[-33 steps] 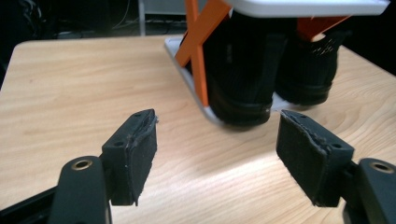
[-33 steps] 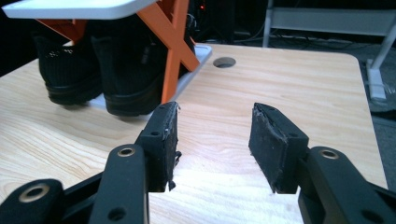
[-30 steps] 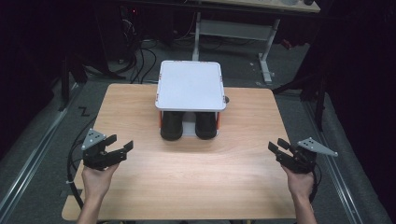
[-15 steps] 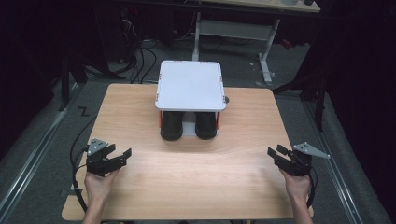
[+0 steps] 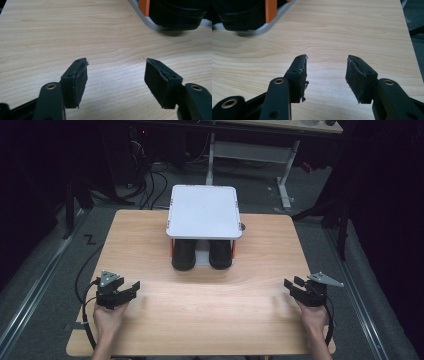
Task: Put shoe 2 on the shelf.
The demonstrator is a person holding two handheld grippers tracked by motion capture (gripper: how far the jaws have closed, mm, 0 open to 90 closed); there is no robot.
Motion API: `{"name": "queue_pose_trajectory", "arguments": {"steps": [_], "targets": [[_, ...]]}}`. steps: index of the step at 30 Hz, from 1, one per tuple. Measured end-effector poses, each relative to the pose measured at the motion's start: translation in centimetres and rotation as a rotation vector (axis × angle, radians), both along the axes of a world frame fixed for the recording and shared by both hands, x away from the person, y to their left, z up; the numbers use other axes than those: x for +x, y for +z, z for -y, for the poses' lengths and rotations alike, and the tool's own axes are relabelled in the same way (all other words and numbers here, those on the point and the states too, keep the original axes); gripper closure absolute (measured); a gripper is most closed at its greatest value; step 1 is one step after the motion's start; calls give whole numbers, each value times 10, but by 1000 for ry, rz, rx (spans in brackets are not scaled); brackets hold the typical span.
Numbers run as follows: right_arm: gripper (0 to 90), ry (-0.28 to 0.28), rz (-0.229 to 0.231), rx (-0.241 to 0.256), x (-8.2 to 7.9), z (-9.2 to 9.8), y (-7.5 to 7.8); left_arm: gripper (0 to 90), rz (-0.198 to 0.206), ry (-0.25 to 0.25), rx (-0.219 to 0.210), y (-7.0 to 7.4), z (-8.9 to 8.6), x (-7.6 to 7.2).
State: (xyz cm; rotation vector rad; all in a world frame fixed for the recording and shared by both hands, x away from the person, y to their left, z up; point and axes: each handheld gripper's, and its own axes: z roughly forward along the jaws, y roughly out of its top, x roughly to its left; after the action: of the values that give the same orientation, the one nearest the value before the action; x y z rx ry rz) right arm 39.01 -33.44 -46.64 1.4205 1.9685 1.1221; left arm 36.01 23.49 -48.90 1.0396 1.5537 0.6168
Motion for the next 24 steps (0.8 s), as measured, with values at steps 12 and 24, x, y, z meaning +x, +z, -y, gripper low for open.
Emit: {"name": "queue_pose_trajectory", "arguments": {"steps": [12,24], "targets": [[498,-7,-46,-83,11,-10,-14,377,-30,32,65,-17,2,11],[478,-14,-74,-133,18,-16,-26,378,-37,59,81,-26,3,17]]}}
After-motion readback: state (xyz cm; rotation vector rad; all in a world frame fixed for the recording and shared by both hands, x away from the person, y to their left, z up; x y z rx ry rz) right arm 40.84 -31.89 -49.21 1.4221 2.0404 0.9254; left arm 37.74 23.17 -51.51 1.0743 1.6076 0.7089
